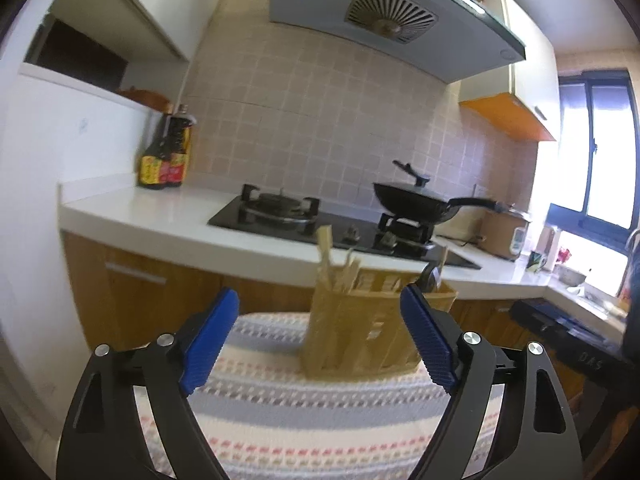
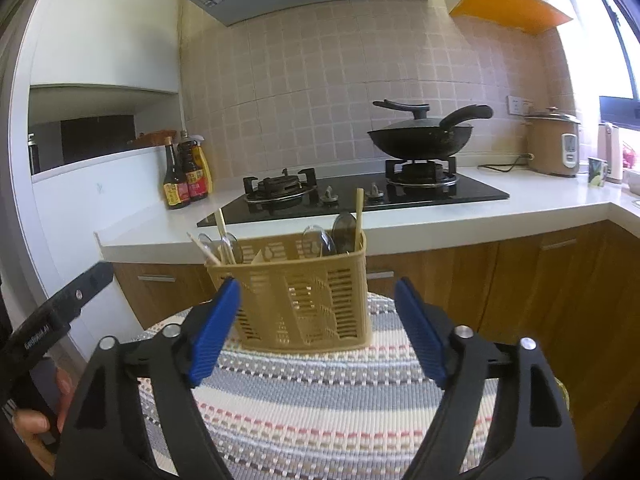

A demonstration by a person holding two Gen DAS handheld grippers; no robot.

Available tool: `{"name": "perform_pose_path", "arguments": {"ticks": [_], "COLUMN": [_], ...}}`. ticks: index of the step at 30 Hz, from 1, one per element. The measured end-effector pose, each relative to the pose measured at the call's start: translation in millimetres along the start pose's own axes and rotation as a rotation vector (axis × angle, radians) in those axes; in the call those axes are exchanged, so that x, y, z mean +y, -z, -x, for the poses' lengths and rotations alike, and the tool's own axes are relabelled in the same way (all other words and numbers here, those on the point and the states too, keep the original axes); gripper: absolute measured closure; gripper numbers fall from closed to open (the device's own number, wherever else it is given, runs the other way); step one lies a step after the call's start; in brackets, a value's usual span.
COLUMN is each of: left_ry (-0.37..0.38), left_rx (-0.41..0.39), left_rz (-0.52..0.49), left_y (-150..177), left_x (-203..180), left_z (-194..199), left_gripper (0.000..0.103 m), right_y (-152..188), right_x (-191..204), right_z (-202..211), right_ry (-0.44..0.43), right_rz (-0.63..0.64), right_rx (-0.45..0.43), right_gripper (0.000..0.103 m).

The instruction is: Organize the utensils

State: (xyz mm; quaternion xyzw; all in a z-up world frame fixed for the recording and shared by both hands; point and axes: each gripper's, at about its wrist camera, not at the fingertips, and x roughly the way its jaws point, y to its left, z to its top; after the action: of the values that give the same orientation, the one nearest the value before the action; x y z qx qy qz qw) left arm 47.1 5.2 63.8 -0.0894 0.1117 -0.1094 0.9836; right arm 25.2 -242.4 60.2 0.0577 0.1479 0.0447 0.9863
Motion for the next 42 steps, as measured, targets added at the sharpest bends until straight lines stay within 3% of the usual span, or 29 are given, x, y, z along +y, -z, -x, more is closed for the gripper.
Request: {"name": "perform_pose_path", "arguments": {"ticks": [2, 4, 7, 12, 21, 28, 42], "left_ry": [-0.041, -0.061, -0.115, -0.223, -0.21, -0.199, -0.213], "left_rx": [-0.009, -0.015, -0.042, -0.09, -0.023, 0.027, 0.019], "left_rz": [-0.045, -0.061, -0.069, -0.158, -0.145, -0.175, -0.17], "left_y": [12, 24, 42, 57, 64, 68, 68], "left_x": [-2, -3, -6, -14, -7, -13, -15], "left_z": [6, 9, 10, 5, -6, -11, -9], "left_gripper": [0.022, 0.02, 0.019, 0.016, 0.009, 0.008, 0.008], "right_y": [11, 25, 47, 59, 63, 68, 71], "right_x": [4, 8, 15, 8, 1, 11, 11], "right_z": [8, 12, 9, -2, -12, -17, -24], "right_ry": [0.044, 0.097, 0.176, 0.135, 0.104, 0.111, 0.108], "right_rz": [0.004, 0.015, 0.058, 0.019, 0.0, 0.055, 0.059], "right_rx": [-0.017, -0.051, -0.091, -0.063, -0.023, -0.002, 0.033], "right_gripper": [0.02, 0.007, 0.007, 0.007, 0.007, 0.007, 0.007]}}
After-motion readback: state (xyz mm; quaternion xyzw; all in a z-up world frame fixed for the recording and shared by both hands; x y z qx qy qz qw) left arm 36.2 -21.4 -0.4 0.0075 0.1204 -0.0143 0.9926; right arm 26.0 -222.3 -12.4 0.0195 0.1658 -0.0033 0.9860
